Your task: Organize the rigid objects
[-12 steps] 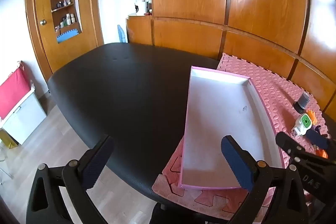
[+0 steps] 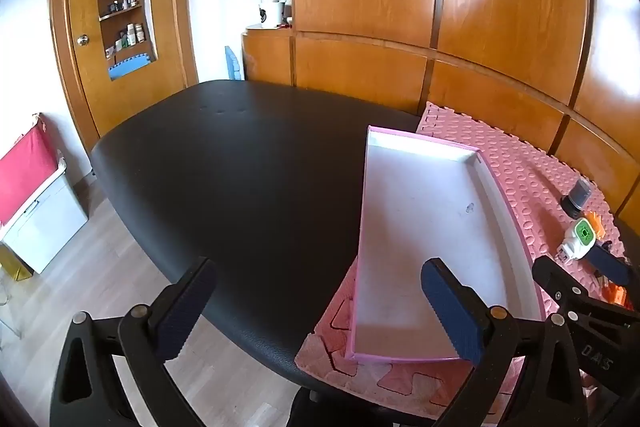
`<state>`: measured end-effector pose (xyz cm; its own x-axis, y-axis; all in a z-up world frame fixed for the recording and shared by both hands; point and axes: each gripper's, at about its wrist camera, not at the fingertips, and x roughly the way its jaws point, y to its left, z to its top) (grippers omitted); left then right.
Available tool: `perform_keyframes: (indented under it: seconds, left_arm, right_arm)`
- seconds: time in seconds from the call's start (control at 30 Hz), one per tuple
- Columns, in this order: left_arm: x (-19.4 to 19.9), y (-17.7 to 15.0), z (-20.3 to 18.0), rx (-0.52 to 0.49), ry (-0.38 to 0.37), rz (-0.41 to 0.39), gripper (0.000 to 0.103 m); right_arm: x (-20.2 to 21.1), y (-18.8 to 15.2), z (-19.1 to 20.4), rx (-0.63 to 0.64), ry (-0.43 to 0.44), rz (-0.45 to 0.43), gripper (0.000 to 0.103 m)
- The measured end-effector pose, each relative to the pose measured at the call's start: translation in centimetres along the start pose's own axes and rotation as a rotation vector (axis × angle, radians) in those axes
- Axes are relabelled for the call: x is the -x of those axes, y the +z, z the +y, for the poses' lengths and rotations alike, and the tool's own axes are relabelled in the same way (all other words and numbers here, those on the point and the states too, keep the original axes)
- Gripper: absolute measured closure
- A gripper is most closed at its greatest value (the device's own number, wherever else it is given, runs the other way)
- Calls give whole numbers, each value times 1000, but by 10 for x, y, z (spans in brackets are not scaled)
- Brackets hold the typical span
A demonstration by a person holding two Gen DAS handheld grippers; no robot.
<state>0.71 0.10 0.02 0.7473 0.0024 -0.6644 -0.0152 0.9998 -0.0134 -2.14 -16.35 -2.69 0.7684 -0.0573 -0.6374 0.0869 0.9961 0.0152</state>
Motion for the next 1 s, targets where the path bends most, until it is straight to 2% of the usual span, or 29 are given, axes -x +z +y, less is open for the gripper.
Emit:
perform_keyframes:
  seconds: [0.4,1.0]
  left_arm:
    - [10,-3,-7,-41,8,-42,1]
    - [10,-8,-17,-76,6,-44,0]
  right_arm:
    - [7,-2,3,29,-5,-27,9]
    - [13,-2,-4,25,2,-32,9]
